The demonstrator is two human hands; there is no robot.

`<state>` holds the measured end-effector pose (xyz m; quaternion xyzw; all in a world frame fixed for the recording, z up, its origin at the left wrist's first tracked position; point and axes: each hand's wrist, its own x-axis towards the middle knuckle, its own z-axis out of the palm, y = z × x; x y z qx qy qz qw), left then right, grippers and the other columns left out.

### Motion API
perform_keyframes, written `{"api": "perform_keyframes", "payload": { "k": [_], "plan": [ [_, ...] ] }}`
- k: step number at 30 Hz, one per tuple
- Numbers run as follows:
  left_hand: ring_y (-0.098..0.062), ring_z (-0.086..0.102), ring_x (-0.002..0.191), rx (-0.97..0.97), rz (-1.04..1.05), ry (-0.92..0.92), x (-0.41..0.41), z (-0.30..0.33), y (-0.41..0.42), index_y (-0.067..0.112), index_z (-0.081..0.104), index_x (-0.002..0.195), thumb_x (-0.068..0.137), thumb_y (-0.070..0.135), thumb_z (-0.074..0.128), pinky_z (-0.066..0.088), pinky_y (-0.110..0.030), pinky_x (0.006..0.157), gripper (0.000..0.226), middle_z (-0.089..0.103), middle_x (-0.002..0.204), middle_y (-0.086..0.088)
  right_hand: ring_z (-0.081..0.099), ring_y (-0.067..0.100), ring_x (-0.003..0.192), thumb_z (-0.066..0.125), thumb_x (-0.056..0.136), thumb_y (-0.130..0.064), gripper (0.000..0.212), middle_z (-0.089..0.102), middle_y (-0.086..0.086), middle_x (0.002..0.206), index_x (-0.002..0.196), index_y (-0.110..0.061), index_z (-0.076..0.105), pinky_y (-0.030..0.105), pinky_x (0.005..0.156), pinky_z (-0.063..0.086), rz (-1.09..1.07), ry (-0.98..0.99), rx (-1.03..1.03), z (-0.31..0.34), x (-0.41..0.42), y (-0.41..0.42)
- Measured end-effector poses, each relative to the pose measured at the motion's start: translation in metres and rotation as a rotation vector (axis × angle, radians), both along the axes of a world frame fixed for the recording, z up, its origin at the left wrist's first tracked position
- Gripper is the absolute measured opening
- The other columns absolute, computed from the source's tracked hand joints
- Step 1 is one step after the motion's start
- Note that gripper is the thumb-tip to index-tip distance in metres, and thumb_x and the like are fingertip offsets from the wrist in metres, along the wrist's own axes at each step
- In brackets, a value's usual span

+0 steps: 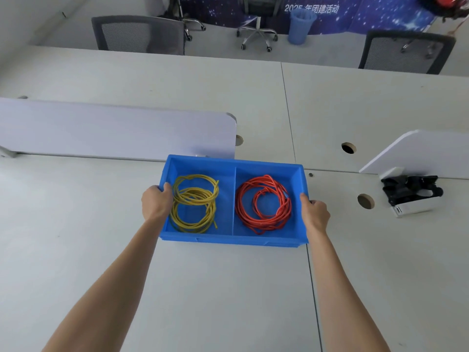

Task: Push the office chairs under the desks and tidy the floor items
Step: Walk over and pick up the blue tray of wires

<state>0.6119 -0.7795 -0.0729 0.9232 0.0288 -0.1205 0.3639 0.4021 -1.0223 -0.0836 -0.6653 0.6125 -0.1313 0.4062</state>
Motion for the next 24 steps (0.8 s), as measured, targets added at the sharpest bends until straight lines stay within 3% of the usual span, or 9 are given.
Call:
{"api": "perform_keyframes", "payload": {
  "k": [12,16,20,24],
  "plan": [
    [-0.029,0.042,0.067,0.009,-0.027,0.027,0.021,-0.018,-0.014,0.009,0.034,0.053,0.089,0.020,0.038,0.033,-0.036,0.060,0.038,0.040,0.058,-0.006,0.033,0.019,0.046,0.048,0.092,-0.028,0.051,0.035,0.004,0.048,0.048,-0.010,0.029,0.032,0.049,0.026,-0.018,0.009,-0.021,-0.016,0.018,-0.014],
    [-0.028,0.040,0.066,0.012,-0.033,0.039,0.025,-0.021,-0.017,0.011,0.033,0.054,0.089,0.020,0.037,0.036,-0.040,0.062,0.036,0.039,0.060,-0.006,0.040,0.026,0.055,0.045,0.092,-0.030,0.047,0.039,0.004,0.052,0.050,-0.011,0.032,0.034,0.059,0.033,-0.028,0.021,-0.026,-0.022,0.021,-0.015],
    [-0.022,0.033,0.055,-0.018,-0.005,0.138,0.032,-0.017,-0.020,0.012,0.032,0.055,0.088,0.018,0.036,0.031,-0.034,0.061,0.033,0.037,0.060,-0.004,0.046,0.028,0.068,0.037,0.095,-0.029,0.042,0.044,0.004,0.059,0.057,-0.010,0.037,0.034,0.063,0.035,0.023,0.052,-0.058,-0.022,0.025,-0.013],
    [-0.026,0.041,0.064,0.005,-0.037,0.208,0.037,-0.011,-0.017,0.011,0.038,0.059,0.091,0.022,0.037,0.031,-0.031,0.058,0.034,0.040,0.063,-0.005,0.047,0.027,0.077,0.031,0.098,-0.027,0.034,0.051,0.014,0.082,0.081,-0.003,0.047,0.034,0.068,0.036,0.085,0.083,-0.079,-0.016,0.026,-0.010]
  ]
}}
